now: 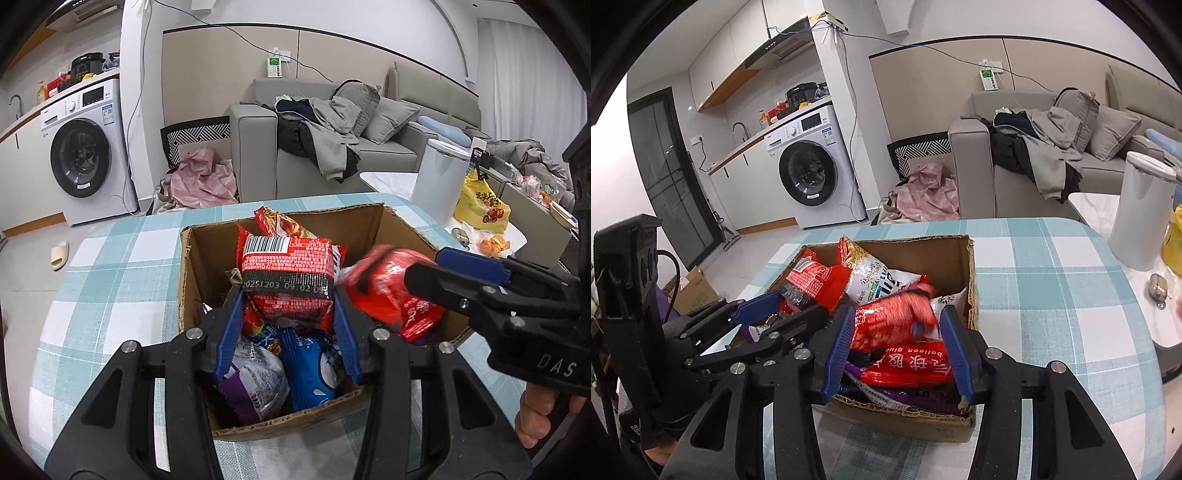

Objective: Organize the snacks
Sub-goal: 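Lower both red bars into the box and open both tools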

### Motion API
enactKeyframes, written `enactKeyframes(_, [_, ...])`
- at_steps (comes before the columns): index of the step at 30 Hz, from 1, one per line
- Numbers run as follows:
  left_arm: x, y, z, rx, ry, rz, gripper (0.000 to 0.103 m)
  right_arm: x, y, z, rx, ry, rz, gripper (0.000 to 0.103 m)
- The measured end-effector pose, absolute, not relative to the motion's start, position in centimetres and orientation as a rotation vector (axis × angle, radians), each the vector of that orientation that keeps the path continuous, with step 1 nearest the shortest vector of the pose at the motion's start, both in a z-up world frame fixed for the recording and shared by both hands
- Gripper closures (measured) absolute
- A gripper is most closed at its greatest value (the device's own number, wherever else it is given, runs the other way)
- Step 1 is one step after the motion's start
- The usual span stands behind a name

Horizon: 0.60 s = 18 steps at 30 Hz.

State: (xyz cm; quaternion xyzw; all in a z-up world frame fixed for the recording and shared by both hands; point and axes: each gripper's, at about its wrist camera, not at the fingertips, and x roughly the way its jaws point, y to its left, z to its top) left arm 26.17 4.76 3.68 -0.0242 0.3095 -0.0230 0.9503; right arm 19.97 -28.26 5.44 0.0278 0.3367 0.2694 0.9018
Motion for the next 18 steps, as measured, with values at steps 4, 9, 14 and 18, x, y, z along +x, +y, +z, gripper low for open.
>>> enactKeyframes(4, [25.6, 4.8, 4.0, -0.047, 0.635, -0.049, 0.051, 19.5, -28.5, 5.9, 0.047, 0.686, 0.553, 0.051])
enactKeyframes(9, [23.6, 5.1, 5.0, -0.043, 0.600, -0.031, 0.018, 18.5, -29.4, 6.3, 0.054, 0.668, 0.545, 0.028])
enactKeyframes(14, [21.6, 5.2, 5.9, -0.029, 0.584, -0.019, 0.012, 17.3, -30.7, 6.9, 0.077, 0.644, 0.553, 0.006])
enactKeyframes(18, [19.4, 5.5, 6.7, -0.044, 0.544, -0.014, 0.000, 16.2, -31.3, 7.2, 0.081, 0.637, 0.575, 0.001])
